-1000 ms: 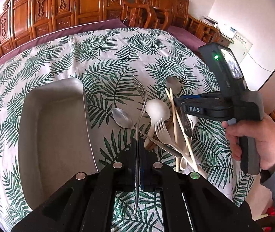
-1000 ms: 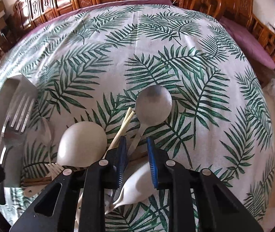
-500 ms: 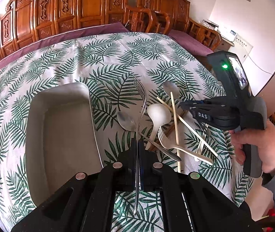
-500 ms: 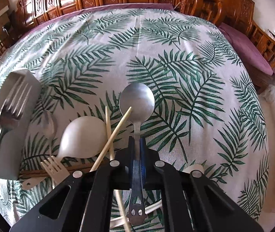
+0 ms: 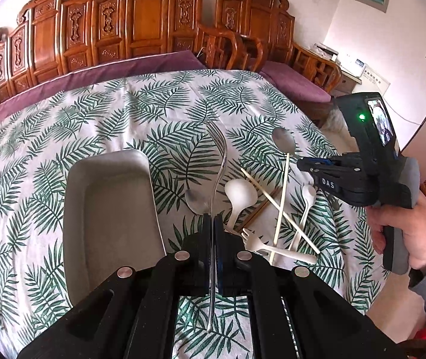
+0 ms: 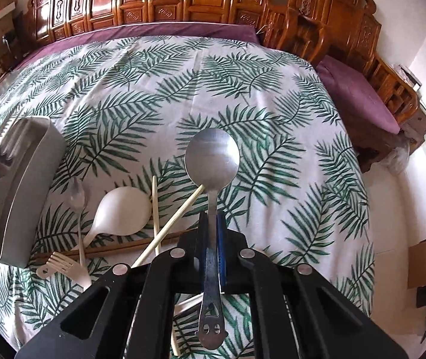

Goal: Organize utensils
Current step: 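Lower the fork into the grey tray and open the left tool while the right carries the spoon, then lower the metal spoon into the grey tray and open the right tool, then grasp a wooden chopstick with the right tool while the left tool moves to the pile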

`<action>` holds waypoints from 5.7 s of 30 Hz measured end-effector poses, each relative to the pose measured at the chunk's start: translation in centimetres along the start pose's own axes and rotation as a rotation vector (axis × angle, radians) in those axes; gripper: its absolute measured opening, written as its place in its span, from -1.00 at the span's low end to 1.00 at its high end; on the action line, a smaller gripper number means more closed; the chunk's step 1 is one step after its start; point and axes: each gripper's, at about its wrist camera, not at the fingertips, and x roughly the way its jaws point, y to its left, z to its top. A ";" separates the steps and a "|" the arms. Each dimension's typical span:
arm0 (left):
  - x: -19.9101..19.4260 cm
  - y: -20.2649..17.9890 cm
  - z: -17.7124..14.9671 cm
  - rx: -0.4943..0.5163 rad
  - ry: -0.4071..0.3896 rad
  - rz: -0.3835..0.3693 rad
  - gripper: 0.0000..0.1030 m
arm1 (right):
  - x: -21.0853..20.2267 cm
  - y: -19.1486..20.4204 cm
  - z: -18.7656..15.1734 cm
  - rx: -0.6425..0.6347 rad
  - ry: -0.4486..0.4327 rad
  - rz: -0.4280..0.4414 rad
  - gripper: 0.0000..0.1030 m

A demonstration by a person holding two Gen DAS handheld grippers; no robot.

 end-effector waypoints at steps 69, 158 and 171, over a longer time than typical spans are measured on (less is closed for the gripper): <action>-6.5 18.6 -5.1 -0.152 -0.118 0.300 0.65 | -2.6 24.7 3.2 -0.171 -0.024 0.346 -0.85; 7.0 -1.5 -1.8 0.007 0.090 0.074 0.25 | 0.4 1.2 -8.0 -0.022 -0.032 0.222 -0.88; 10.9 -2.3 0.1 -0.032 0.182 0.116 -0.22 | -1.3 -1.4 -8.2 0.059 -0.132 0.147 -0.88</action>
